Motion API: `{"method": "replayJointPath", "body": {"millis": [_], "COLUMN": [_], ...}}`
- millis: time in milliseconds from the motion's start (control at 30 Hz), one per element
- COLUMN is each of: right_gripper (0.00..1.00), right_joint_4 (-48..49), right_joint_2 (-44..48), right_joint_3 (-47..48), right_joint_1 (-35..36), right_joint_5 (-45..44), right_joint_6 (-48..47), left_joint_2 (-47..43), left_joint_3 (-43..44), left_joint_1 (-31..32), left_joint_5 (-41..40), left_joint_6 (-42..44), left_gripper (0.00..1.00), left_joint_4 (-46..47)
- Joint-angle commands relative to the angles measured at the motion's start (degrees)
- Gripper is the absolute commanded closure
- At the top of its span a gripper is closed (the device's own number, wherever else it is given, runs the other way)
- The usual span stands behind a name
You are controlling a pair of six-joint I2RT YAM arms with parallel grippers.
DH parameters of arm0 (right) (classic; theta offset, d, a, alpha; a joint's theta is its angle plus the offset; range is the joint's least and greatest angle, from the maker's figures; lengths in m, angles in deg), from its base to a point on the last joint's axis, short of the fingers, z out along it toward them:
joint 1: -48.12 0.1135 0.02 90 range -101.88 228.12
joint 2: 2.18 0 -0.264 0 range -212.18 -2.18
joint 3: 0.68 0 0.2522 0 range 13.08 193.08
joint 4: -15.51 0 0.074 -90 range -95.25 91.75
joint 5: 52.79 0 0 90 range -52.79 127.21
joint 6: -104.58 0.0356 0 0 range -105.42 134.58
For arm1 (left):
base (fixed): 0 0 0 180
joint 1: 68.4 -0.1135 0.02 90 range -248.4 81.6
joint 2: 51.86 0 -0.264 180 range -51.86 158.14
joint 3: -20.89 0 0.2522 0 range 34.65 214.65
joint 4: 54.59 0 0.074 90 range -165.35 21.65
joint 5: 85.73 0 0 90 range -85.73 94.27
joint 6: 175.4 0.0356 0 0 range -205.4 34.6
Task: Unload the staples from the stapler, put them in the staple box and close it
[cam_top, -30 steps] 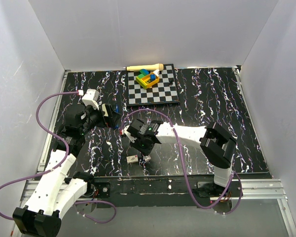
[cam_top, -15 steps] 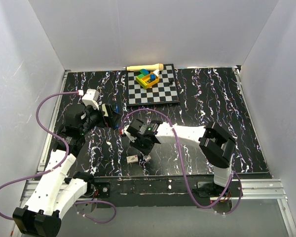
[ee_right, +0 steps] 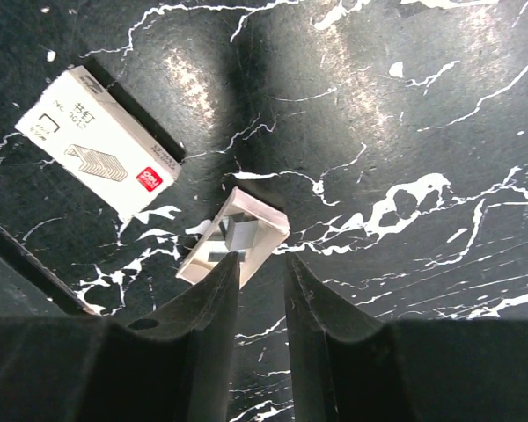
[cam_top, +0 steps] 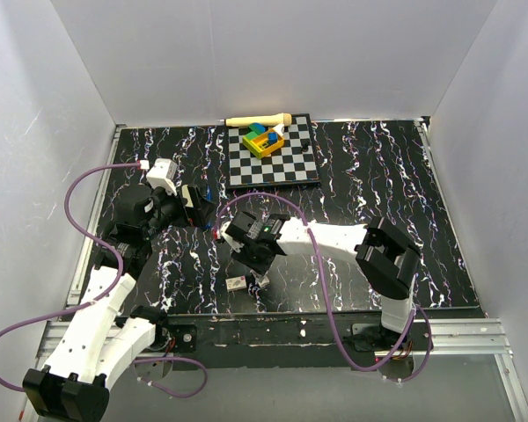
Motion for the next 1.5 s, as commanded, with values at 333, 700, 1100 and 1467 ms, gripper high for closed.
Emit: {"method": "replayJointPath", "body": {"millis": [333, 700, 1100, 1467], "right_gripper": [0.63, 0.62, 0.63, 0.63], "right_joint_4": [3.62, 4.85, 7.66, 6.7], "right_joint_2": [4.03, 4.74, 3.51, 2.37], "right_joint_3": [-1.18, -3.73, -4.96, -3.12], "right_joint_1": [0.2, 0.2, 0.03, -0.24], "right_joint_5": [-2.12, 7.72, 5.01, 5.88], "right_joint_6": [-10.42, -17.45, -21.41, -22.99], "left_joint_2": [0.32, -0.03, -0.03, 0.23], "left_joint_3": [0.3, 0.39, 0.39, 0.48], "left_joint_1": [0.24, 0.15, 0.15, 0.07], "left_joint_5": [-0.54, -1.42, -1.33, -0.99], "left_joint_6": [0.68, 0.85, 0.85, 0.94], "left_gripper": [0.02, 0.02, 0.02, 0.02], "left_joint_4": [-0.13, -0.31, -0.39, -0.39]}}
